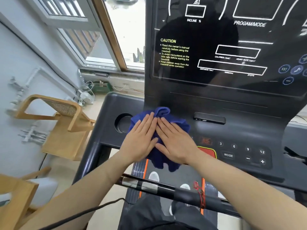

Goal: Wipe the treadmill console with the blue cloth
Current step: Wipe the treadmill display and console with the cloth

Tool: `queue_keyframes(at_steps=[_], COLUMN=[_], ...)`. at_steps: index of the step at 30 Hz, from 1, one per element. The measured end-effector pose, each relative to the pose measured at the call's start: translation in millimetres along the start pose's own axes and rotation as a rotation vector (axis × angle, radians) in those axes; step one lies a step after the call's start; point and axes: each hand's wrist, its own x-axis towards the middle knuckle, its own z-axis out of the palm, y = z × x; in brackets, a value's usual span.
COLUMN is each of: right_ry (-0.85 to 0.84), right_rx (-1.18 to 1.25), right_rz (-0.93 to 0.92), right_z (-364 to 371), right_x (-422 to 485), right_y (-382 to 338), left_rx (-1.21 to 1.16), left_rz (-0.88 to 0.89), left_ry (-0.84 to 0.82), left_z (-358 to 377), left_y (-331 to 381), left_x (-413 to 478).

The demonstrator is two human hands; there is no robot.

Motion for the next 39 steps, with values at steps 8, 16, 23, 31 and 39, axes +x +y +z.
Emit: queue_keyframes(at_steps=[8,16,23,31,39], right_ry=[-0.012,-0.086,0.035,0.086,0.129], right_rx=[0.067,0.046,0.024,0.002,0.026], right_rz=[0.082,0.035,0.422,0.545,0.654], right_z=[7,-12,13,5,23], right_x=[-5,-90,-209,-230,-238], right_y=[-11,88,146,191,136], left_rx=[-0.003,-0.022,-0.017,0.063,0.059], left_rz=[-0.111,0.07,0.303,0.489,0.47], left_ry=[-0.031,-0.101,-0.139,-0.175,-0.166], left_z=[4,7,16,8,13], left_y=[12,100,231,266,259], left_x=[0,38,66,134,91])
